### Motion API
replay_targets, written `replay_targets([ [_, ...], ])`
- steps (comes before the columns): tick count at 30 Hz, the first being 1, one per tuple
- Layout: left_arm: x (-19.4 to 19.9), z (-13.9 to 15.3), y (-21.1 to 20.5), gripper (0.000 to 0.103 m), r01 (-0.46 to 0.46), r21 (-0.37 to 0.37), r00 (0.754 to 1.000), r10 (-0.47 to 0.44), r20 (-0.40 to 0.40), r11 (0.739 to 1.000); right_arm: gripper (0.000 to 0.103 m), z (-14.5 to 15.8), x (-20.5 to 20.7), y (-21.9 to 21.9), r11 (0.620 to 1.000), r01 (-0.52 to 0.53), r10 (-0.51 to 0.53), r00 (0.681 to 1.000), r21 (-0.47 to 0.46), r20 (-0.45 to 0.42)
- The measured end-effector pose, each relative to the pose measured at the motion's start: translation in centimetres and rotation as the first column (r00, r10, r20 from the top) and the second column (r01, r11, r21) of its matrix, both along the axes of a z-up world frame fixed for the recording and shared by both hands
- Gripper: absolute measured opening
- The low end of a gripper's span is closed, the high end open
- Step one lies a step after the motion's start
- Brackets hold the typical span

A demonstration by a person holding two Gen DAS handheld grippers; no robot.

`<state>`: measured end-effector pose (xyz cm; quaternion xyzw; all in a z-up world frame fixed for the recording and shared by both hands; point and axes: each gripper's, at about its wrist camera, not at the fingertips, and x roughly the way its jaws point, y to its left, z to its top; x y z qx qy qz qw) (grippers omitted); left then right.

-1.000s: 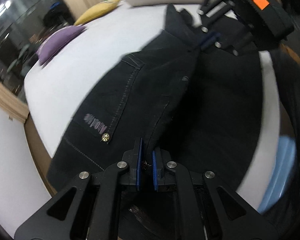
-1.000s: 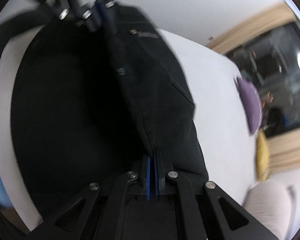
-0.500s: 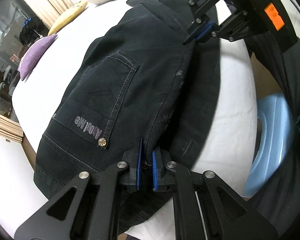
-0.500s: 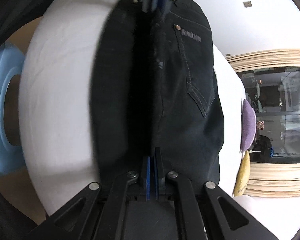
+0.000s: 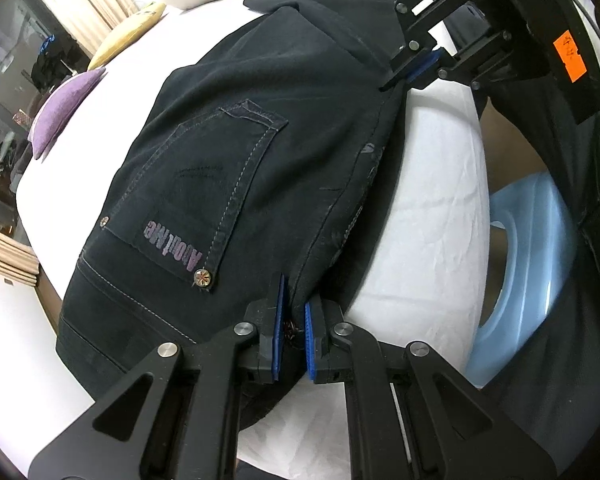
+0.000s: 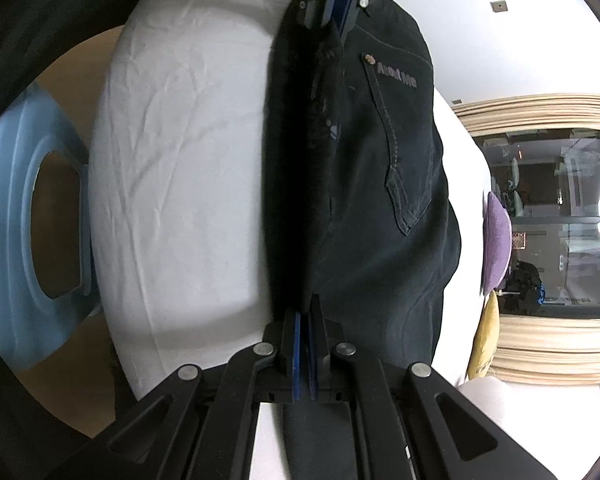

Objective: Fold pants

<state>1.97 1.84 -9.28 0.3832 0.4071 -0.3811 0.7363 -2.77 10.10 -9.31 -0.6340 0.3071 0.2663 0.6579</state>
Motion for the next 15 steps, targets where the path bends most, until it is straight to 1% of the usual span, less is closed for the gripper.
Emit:
replay_targets([
  [2,-0.2,-0.2,0.1,0.008,-0.008,-0.007,1.000,0.008,0.001,1.000,0.004,-0.4,0.1,0.0,1.000,0.010,-0.010,1.000,-0.001,-0.004],
  [6,-0.9,-0.6,0.2,0.010,-0.028,-0.016,0.999,0.029,0.046,0.999,0.005,-0.9,1.0,0.1,1.000,0.020,-0.020,1.000,0.004,0.000],
  [8,-1.1,-0.5,0.5,0.011,-0.049,-0.012,0.997,0.049,0.051,0.999,0.006,-1.1,0.4,0.2,0.999,0.033,-0.033,0.999,0.013,0.001],
  [9,-1.0,-0.3,0.6,0.014,-0.061,-0.014,0.997,0.061,0.040,0.998,0.007,-1.2,0.2,0.2,0.999,0.040,-0.040,0.999,0.017,0.003],
  [10,-0.9,-0.1,0.8,0.015,-0.075,-0.015,0.997,0.075,0.014,0.997,0.007,-1.3,0.4,0.3,0.999,0.048,-0.048,0.999,0.022,0.009],
  [12,-0.7,0.6,1.2,0.022,-0.091,-0.019,0.995,0.090,-0.048,0.996,0.007,-1.3,0.5,0.2,0.998,0.060,-0.061,0.998,0.031,0.016],
  [13,-0.6,0.9,1.5,0.023,-0.088,-0.018,0.994,0.087,-0.070,0.996,0.007,-1.4,0.5,0.3,0.997,0.066,-0.066,0.998,0.034,0.018],
  [15,-0.5,1.5,2.0,0.023,-0.097,-0.009,0.991,0.096,-0.090,0.995,0.007,-1.3,0.7,0.3,0.996,0.083,-0.083,0.996,0.045,0.014],
])
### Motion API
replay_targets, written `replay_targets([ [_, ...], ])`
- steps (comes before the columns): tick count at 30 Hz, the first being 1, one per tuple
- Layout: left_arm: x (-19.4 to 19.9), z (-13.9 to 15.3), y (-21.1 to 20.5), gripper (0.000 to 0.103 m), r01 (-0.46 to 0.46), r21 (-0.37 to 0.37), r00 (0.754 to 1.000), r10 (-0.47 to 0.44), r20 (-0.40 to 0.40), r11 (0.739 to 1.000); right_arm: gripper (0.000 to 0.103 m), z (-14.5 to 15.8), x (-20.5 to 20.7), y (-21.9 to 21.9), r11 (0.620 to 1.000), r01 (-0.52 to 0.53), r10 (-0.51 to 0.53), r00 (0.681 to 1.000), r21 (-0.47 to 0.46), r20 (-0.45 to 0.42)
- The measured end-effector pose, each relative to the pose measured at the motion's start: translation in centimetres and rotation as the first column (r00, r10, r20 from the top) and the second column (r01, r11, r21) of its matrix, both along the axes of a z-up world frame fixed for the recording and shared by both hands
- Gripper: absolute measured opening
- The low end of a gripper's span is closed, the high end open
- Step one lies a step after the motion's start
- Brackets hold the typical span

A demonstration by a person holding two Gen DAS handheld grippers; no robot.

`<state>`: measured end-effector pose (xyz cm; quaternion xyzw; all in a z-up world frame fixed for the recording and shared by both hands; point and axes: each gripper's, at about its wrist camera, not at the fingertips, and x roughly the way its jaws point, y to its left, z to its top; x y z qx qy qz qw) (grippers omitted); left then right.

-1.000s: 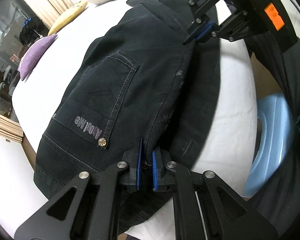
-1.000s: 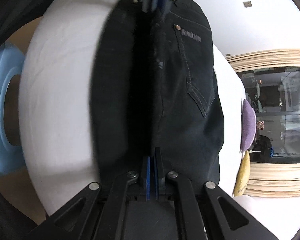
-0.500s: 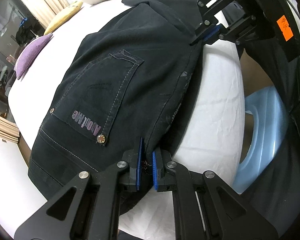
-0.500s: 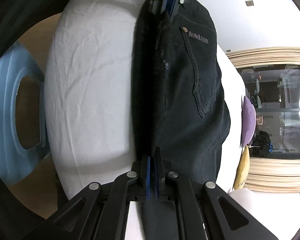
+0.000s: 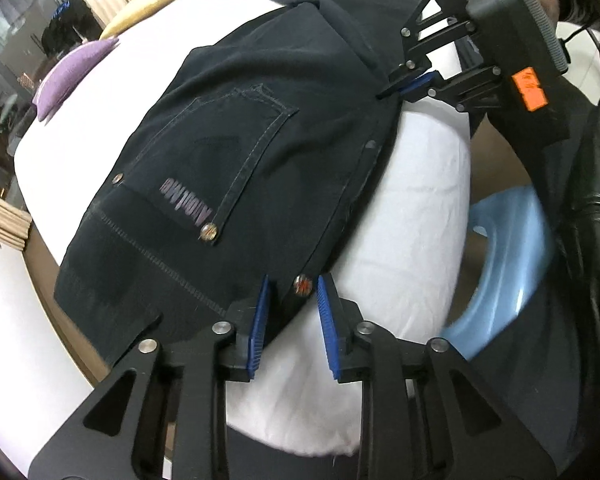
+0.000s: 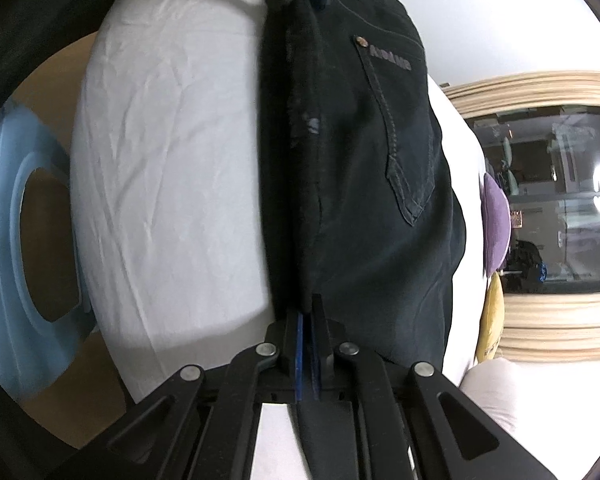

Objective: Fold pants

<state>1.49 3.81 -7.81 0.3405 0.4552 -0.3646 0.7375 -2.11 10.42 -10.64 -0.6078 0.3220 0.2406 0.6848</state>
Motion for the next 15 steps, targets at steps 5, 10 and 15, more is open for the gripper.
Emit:
replay_targets([
  [5,1.3,2.4,0.0,0.023,-0.087,-0.129,0.996,0.083,-0.039,0.988,0.007,0.1,0.3,0.1,0.998,0.051,-0.051,0.999,0.028,-0.006],
  [10,3.5,1.9,-3.5,0.023,-0.178,-0.239,0.984,0.172,-0.044,0.955,0.007,0.2,0.7,0.1,0.994,0.091,-0.091,0.996,0.061,-0.004],
  [15,8.0,-2.6,-5.4,0.023,-0.370,-0.222,0.921,0.326,-0.212,0.902,0.011,1.0,1.8,-0.6,0.971,0.179,-0.174,0.984,0.161,-0.042],
])
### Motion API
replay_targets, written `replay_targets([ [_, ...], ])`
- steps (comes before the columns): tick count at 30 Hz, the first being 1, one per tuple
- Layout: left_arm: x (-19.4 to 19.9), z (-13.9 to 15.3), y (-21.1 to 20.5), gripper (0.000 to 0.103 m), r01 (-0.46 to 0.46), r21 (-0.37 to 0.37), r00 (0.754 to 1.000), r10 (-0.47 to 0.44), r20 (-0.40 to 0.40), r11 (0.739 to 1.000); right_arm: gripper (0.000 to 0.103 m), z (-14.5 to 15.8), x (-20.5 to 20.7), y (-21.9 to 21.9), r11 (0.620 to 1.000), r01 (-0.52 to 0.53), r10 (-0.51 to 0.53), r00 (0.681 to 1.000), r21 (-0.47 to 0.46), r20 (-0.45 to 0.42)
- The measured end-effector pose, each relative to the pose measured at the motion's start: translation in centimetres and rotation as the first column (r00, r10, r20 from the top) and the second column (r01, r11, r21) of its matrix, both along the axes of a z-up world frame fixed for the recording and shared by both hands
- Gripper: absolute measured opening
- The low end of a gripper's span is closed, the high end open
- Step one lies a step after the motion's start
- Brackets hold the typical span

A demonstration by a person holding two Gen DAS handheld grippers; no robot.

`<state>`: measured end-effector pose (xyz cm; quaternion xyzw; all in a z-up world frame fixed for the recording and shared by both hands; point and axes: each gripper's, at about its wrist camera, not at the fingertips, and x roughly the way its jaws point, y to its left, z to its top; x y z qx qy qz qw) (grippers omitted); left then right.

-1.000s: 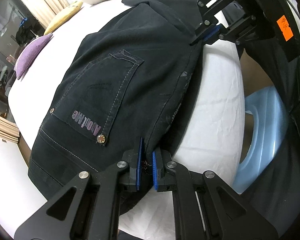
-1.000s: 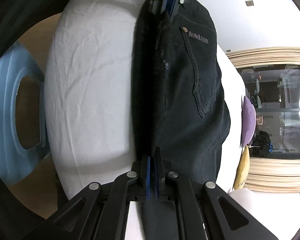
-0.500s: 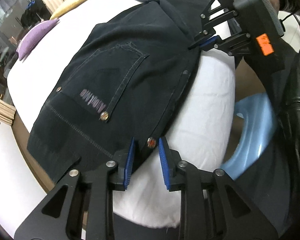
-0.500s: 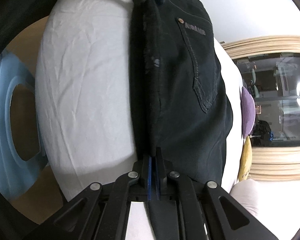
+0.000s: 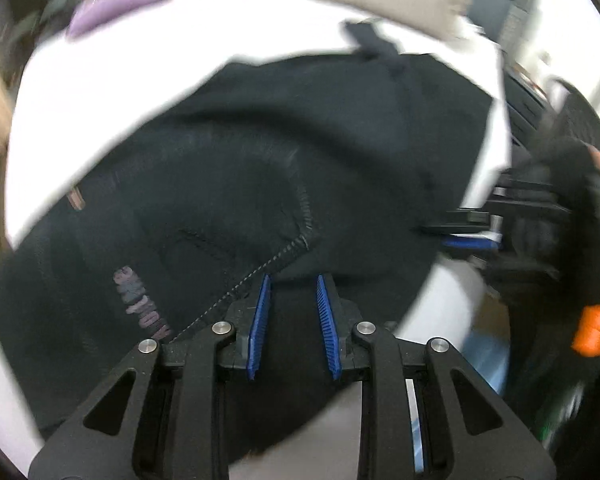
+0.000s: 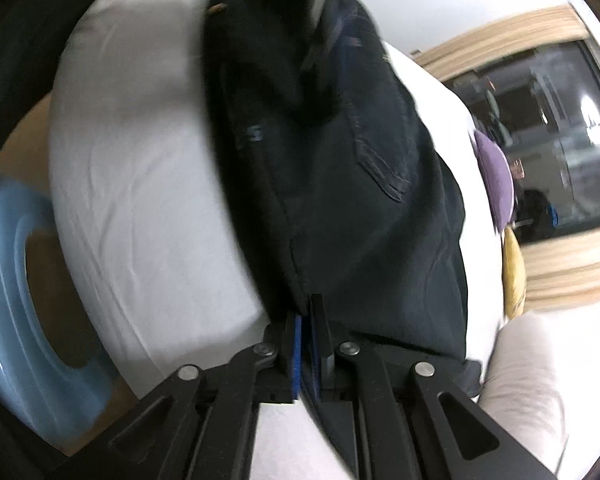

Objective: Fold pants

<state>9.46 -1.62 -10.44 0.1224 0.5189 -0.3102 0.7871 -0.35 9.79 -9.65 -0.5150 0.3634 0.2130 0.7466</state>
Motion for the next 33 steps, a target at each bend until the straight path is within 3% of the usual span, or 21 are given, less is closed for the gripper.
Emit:
replay_targets([
  [1,0.6,-0.8,0.2,0.023,-0.031,-0.029,0.999,0.030,-0.020,0.999,0.015,0.2,0.1,-0.3,1.000,0.018,-0.018,1.000,0.020,-0.001],
  [2,0.9,-1.1,0.3,0.023,-0.047,-0.045,0.999,0.046,-0.030,0.998,0.028,0.6,0.3,-0.7,0.998,0.044,-0.044,0.999,0.050,-0.001],
  [3,1.1,-1.2,0.4,0.023,-0.065,-0.057,0.997,0.063,-0.041,0.996,0.049,1.3,0.6,-1.3,0.992,0.081,-0.081,0.997,0.095,0.000],
  [4,1.1,-1.2,0.4,0.023,-0.073,-0.059,0.997,0.070,-0.043,0.996,0.059,2.1,0.8,-2.0,0.983,0.111,-0.112,0.994,0.145,-0.004],
  [5,1.1,-1.2,0.3,0.023,-0.077,-0.054,0.996,0.075,-0.044,0.996,0.077,3.4,1.1,-3.2,0.961,0.150,-0.148,0.989,0.234,-0.025],
  [7,1.3,-1.5,0.2,0.023,-0.089,-0.049,0.995,0.087,-0.051,0.995,0.083,6.0,1.9,-6.5,0.865,0.245,-0.224,0.969,0.438,-0.099],
  [8,1.6,-1.6,0.2,0.023,-0.101,-0.050,0.993,0.098,-0.061,0.994,0.083,7.2,2.8,-8.7,0.791,0.314,-0.280,0.949,0.524,-0.146],
  [10,1.9,-1.8,0.2,0.023,-0.123,-0.055,0.990,0.118,-0.079,0.991,0.074,8.8,5.7,-14.8,0.568,0.486,-0.412,0.866,0.664,-0.282],
  [11,2.1,-1.9,0.2,0.023,-0.133,-0.056,0.988,0.128,-0.085,0.990,0.066,9.2,7.0,-18.0,0.439,0.549,-0.454,0.818,0.711,-0.352],
  [15,2.3,-2.2,0.7,0.023,-0.164,-0.066,0.983,0.158,-0.094,0.984,0.055,9.0,11.0,-30.7,-0.105,0.636,-0.491,0.636,0.765,-0.596],
  [17,2.4,-2.2,1.1,0.023,-0.176,-0.072,0.981,0.168,-0.101,0.982,0.054,7.8,12.9,-35.7,-0.296,0.623,-0.449,0.578,0.724,-0.682],
  [19,2.3,-2.4,1.8,0.023,-0.183,-0.075,0.979,0.175,-0.106,0.980,0.054,6.7,14.6,-38.6,-0.409,0.613,-0.405,0.542,0.676,-0.737],
  [20,2.3,-2.4,1.9,0.023,-0.186,-0.076,0.978,0.177,-0.110,0.980,0.054,5.9,15.7,-39.9,-0.456,0.607,-0.381,0.528,0.651,-0.759],
  [22,2.5,-2.4,2.0,0.023,-0.191,-0.074,0.976,0.181,-0.119,0.979,0.054,5.0,17.1,-41.3,-0.498,0.602,-0.386,0.490,0.624,-0.782],
  [24,2.9,-2.5,2.2,0.023,-0.198,-0.074,0.973,0.187,-0.134,0.977,0.054,3.7,18.8,-42.9,-0.551,0.595,-0.345,0.475,0.585,-0.809],
  [27,3.3,-2.6,2.5,0.023,-0.211,-0.081,0.968,0.197,-0.152,0.974,0.054,2.4,20.8,-43.6,-0.569,0.620,-0.338,0.424,0.541,-0.840],
  [31,3.5,-2.8,2.9,0.023,-0.222,-0.089,0.966,0.206,-0.158,0.971,0.054,0.6,22.7,-43.4,-0.564,0.665,-0.341,0.352,0.490,-0.871],
  [33,3.5,-2.9,2.9,0.023,-0.229,-0.090,0.964,0.213,-0.158,0.969,0.050,-0.2,23.5,-43.7,-0.576,0.670,-0.329,0.336,0.469,-0.883],
])
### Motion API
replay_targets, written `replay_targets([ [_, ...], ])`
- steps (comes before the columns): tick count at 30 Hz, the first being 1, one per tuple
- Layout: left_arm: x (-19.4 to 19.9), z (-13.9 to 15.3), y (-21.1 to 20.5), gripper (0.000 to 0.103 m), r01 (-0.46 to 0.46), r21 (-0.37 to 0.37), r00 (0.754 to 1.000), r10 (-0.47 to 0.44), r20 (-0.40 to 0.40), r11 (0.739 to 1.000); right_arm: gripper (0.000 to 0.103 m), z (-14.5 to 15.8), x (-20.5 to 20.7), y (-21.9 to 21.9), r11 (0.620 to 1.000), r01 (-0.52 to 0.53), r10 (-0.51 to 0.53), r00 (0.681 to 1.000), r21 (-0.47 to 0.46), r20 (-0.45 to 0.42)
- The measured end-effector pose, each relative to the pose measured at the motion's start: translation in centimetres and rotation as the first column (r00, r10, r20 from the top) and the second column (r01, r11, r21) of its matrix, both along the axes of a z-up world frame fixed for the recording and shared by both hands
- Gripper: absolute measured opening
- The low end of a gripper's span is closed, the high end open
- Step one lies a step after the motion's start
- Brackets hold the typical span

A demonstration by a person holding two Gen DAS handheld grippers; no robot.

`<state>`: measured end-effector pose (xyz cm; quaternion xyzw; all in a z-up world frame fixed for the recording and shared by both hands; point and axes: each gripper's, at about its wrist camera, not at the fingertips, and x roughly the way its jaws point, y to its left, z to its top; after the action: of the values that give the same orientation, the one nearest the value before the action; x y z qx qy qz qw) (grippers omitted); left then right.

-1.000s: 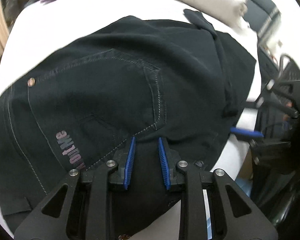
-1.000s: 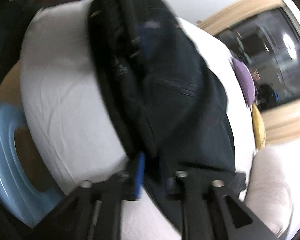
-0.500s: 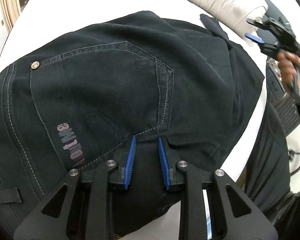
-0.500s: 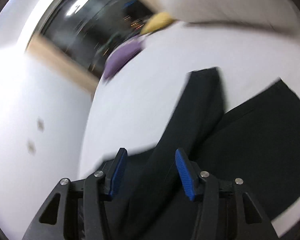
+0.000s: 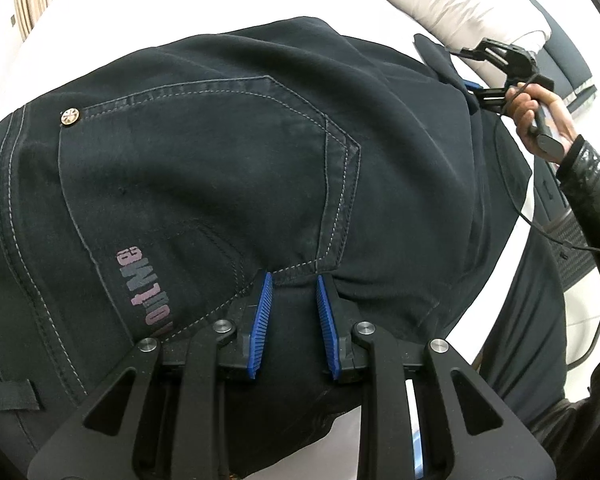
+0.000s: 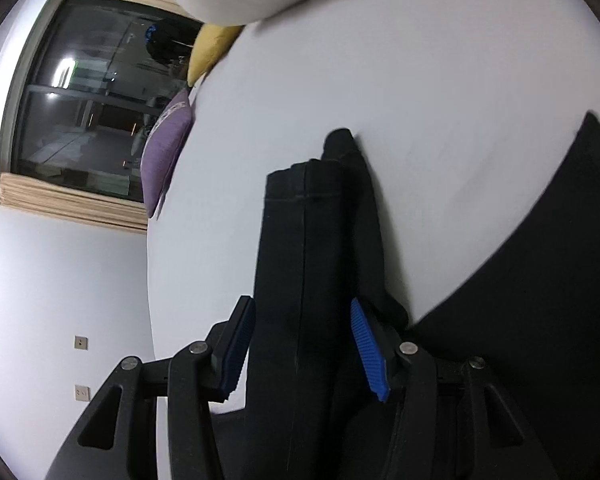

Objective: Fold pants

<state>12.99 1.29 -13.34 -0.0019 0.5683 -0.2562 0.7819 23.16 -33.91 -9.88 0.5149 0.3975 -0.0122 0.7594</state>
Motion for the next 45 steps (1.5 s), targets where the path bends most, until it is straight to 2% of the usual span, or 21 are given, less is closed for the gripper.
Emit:
replay_targets([
  [2,0.0,0.0,0.0,0.023,-0.004,0.003,1.000,0.004,0.004,1.000,0.047,-0.4,0.6,0.0,1.000,0.010,-0.010,1.000,0.000,-0.012],
  [5,-0.2,0.0,0.0,0.023,-0.004,0.009,1.000,0.004,0.009,1.000,0.047,-0.6,1.4,0.4,0.999,0.002,-0.003,1.000,0.046,0.024],
  [7,-0.3,0.0,-0.2,0.023,-0.004,0.012,1.000,0.004,0.009,1.000,0.040,-0.9,2.6,0.5,0.999,-0.008,0.006,0.999,0.042,0.041],
  [9,-0.5,0.1,-0.3,0.023,-0.005,0.015,1.000,0.005,0.010,1.000,0.007,-0.9,2.4,0.3,0.999,-0.006,0.005,0.999,0.034,0.043],
  [11,-0.6,0.1,-0.6,0.023,-0.009,0.017,1.000,0.009,0.012,1.000,0.005,0.1,1.9,0.1,1.000,0.002,-0.001,0.999,-0.009,0.053],
  [14,-0.7,0.1,-0.8,0.023,-0.011,0.015,1.000,0.011,0.014,1.000,0.005,2.9,-0.8,-0.5,0.997,0.037,-0.028,0.992,-0.070,0.124],
  [17,-0.9,0.1,-0.7,0.023,-0.010,0.016,1.000,0.010,0.020,1.000,0.005,5.9,-6.1,-2.6,0.988,0.128,-0.108,0.973,-0.084,0.203],
  [19,-1.0,0.1,-0.6,0.023,-0.010,0.012,1.000,0.010,0.024,1.000,0.005,7.7,-11.5,-4.3,0.967,0.213,-0.176,0.956,-0.139,0.235],
  [22,-1.2,0.0,-0.5,0.023,-0.011,0.006,1.000,0.011,0.025,1.000,0.005,7.0,-17.7,-6.7,0.928,0.325,-0.289,0.936,-0.184,0.199],
  [24,-1.3,0.1,-0.4,0.023,-0.011,0.006,1.000,0.011,0.025,1.000,0.004,4.3,-21.5,-8.5,0.910,0.384,-0.369,0.922,-0.153,0.117],
  [26,-1.3,0.1,-0.4,0.023,-0.012,0.013,1.000,0.011,0.025,1.000,0.004,2.4,-23.7,-8.8,0.902,0.403,-0.399,0.915,-0.156,0.058],
  [31,-1.5,0.7,-1.0,0.023,-0.018,0.028,0.999,0.017,0.027,0.999,0.005,0.7,-24.4,-8.1,0.888,0.393,-0.402,0.916,-0.241,0.011],
  [37,-1.6,1.2,-1.6,0.023,-0.011,0.038,1.000,0.010,0.024,0.999,0.004,0.2,-24.2,-9.1,0.887,0.388,-0.405,0.914,-0.250,-0.020],
  [42,-1.9,1.3,-2.1,0.023,0.009,0.049,1.000,-0.010,0.024,0.999,0.001,-0.3,-24.0,-8.4,0.889,0.373,-0.399,0.916,-0.265,-0.048],
  [44,-2.1,1.4,-2.1,0.023,0.008,0.043,1.000,-0.009,0.025,0.999,0.004,0.1,-23.5,-8.3,0.890,0.363,-0.394,0.917,-0.277,-0.066],
  [45,-2.1,1.5,-2.0,0.023,0.005,0.038,1.000,-0.006,0.026,0.999,0.009,0.4,-23.4,-8.3,0.888,0.350,-0.389,0.917,-0.300,-0.084],
])
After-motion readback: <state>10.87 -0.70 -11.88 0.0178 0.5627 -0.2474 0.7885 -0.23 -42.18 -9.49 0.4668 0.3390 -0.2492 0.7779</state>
